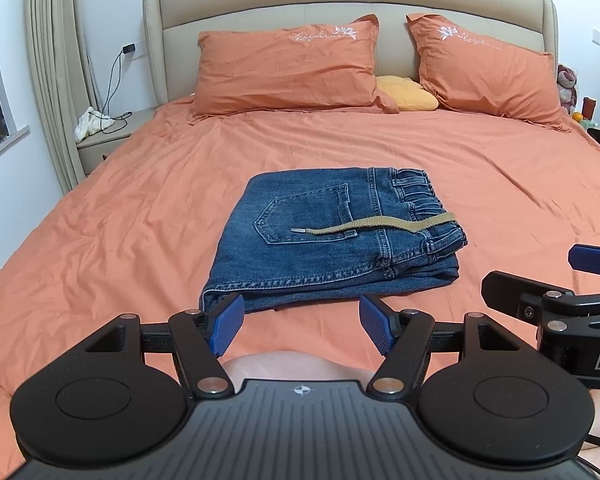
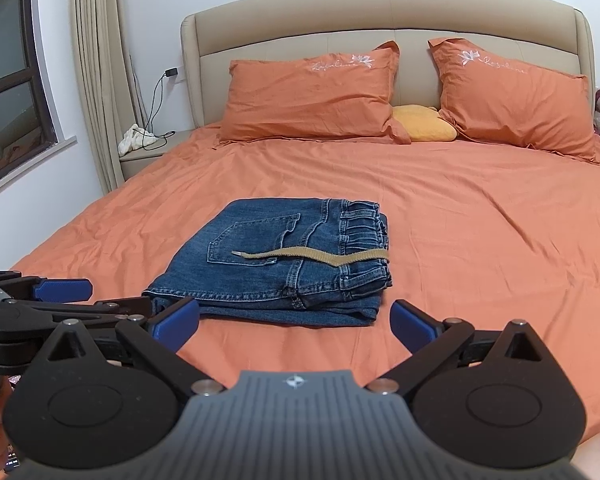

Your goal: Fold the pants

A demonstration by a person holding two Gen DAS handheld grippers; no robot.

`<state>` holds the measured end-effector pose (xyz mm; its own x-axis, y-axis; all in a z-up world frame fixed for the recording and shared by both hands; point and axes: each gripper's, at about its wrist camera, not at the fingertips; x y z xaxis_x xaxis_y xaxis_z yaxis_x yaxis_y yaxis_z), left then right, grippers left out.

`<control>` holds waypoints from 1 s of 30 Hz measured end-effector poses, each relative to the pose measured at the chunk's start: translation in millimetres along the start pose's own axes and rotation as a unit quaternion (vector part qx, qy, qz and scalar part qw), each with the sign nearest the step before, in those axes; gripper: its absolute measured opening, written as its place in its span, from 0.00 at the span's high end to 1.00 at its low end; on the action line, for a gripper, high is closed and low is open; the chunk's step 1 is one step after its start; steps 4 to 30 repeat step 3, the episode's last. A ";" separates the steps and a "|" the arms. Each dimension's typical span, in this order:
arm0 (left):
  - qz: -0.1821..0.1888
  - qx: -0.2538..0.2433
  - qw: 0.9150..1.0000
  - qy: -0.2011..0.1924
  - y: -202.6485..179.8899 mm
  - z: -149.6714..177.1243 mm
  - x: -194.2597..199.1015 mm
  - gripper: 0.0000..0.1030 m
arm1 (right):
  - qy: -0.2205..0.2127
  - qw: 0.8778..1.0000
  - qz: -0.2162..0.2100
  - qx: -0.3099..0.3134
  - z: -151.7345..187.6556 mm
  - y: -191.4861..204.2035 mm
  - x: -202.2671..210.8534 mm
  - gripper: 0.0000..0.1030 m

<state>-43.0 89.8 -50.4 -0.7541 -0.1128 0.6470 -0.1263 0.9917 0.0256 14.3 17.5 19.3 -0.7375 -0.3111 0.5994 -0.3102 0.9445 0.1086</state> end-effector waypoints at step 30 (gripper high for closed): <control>0.000 0.001 1.000 0.000 -1.6 1.5 -0.2 0.25 | 0.001 1.000 0.000 0.001 -0.2 0.5 0.3 0.06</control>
Point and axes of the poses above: each gripper's, at about its wrist camera, not at the fingertips, and x roughly against the way its jaws point, y to its left, z to its underside, and after that the axes turned 8 degrees about z, right-handed
